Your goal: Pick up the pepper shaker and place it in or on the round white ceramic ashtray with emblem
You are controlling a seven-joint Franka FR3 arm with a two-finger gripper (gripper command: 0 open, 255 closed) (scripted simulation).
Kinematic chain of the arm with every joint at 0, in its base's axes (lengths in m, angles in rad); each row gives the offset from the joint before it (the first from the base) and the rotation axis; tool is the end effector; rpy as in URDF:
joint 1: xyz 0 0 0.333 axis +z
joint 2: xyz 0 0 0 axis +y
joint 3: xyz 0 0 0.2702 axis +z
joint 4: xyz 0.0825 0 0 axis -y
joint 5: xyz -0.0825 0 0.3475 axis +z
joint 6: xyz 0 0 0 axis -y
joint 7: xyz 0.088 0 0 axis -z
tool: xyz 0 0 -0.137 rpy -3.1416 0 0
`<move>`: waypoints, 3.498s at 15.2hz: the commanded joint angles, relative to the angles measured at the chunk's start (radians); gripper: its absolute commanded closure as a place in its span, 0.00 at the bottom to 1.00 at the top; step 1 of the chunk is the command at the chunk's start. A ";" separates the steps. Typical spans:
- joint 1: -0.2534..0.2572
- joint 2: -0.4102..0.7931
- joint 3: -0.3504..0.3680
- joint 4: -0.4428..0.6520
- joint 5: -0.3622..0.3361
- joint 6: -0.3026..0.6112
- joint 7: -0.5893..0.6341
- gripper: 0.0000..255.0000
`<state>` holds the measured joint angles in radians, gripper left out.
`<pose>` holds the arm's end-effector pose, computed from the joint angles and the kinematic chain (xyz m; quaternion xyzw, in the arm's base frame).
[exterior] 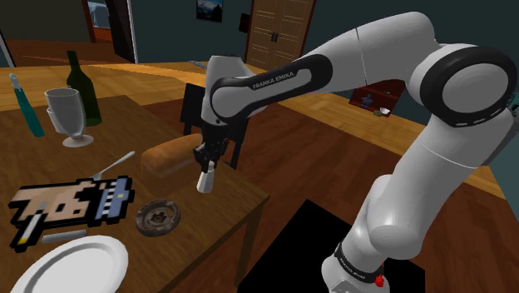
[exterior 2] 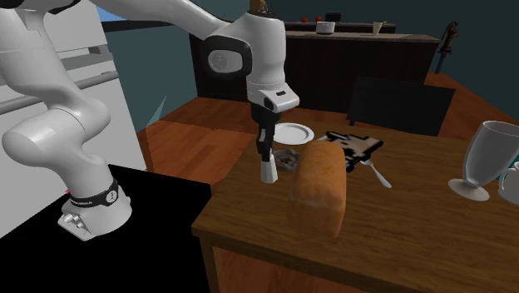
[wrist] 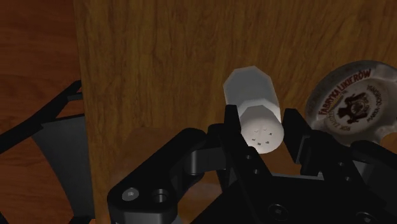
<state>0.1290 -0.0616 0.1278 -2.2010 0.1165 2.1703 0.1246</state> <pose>0.4773 0.1330 0.3560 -0.9983 -0.0338 -0.0066 0.0467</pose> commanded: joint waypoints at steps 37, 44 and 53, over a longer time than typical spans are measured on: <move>0.139 0.243 0.132 0.352 -0.082 -0.091 0.314 1.00; 0.141 0.276 0.130 0.299 -0.090 -0.006 0.314 1.00; 0.141 0.276 0.130 0.299 -0.090 -0.006 0.314 0.00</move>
<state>0.2702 0.2142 0.2579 -1.9024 0.0268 2.1647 0.4387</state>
